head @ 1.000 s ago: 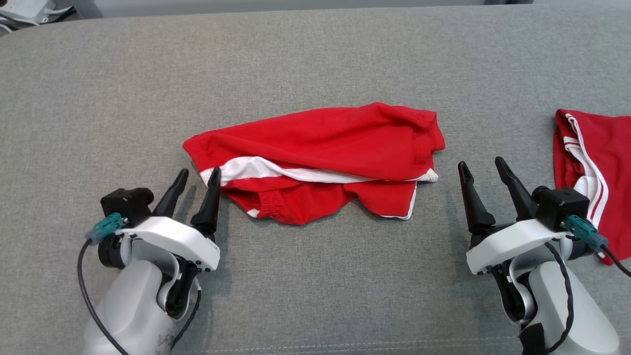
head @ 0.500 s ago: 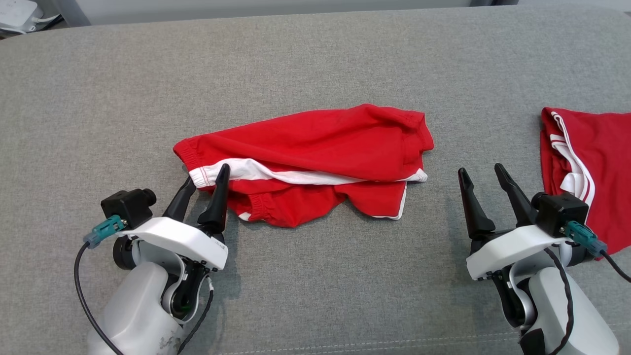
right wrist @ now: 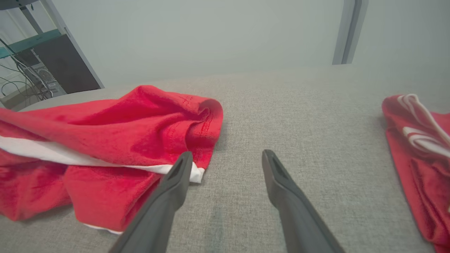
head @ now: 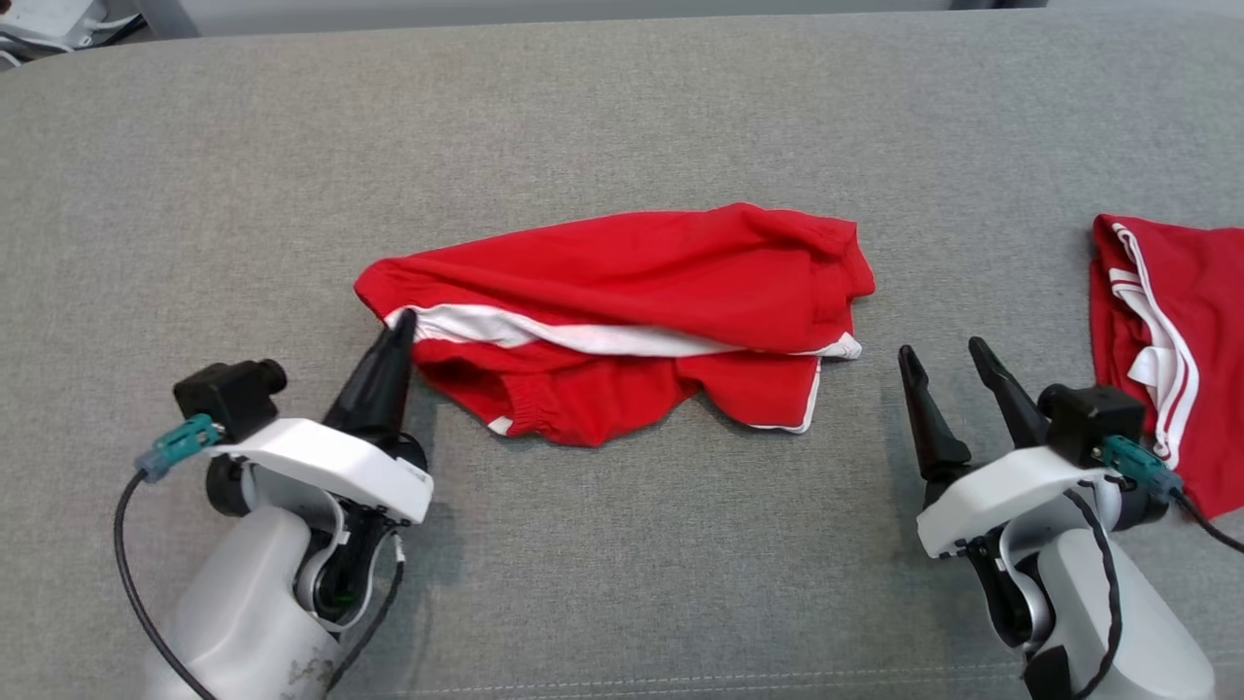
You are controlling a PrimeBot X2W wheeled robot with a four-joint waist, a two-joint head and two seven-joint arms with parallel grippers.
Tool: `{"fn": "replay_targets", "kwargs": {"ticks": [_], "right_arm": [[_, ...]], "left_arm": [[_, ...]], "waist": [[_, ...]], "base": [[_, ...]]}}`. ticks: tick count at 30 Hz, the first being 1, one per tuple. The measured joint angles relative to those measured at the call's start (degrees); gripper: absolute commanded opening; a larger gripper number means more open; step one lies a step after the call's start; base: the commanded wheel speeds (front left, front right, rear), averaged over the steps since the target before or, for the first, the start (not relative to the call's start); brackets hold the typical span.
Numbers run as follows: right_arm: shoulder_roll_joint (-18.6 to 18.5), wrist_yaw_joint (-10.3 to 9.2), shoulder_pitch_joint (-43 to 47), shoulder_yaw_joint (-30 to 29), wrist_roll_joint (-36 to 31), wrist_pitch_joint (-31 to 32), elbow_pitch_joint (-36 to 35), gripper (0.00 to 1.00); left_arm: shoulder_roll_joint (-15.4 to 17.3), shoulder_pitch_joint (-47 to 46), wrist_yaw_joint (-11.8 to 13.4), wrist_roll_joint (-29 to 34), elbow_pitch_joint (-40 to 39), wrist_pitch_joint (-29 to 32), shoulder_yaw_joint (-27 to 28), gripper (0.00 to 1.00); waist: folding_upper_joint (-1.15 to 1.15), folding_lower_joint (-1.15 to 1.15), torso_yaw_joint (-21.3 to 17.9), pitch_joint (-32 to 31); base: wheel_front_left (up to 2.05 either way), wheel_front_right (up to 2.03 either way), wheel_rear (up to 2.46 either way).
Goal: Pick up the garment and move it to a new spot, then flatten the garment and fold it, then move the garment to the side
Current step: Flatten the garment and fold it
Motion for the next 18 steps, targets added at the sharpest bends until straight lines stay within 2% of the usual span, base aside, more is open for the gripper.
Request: {"fn": "replay_targets", "kwargs": {"ticks": [8, 12, 18], "right_arm": [[-0.67, 0.0, -5.15, 5.45, -0.1, 0.07, 5.17, 1.0], [-0.98, 0.0, -6.0, 7.72, 0.71, 0.37, 7.28, 1.0], [-1.75, 0.0, -6.69, 9.56, 2.48, 0.55, 8.22, 1.0]], "left_arm": [[-0.49, -0.09, -0.02, 5.0, -1.3, -0.16, 3.61, 0.0], [-1.67, -0.08, -0.02, 5.79, -1.6, -0.16, 4.07, 0.0], [-1.76, -0.08, -0.02, 6.17, -1.96, -0.18, 4.38, 0.0]], "waist": [[0.0, 0.0, 1.84, 1.24], [0.0, 0.0, 2.32, 1.79], [0.0, 0.0, 2.34, 2.21]], "base": [[0.0, 0.0, 0.0], [0.0, 0.0, 0.0], [0.0, 0.0, 0.0]]}}
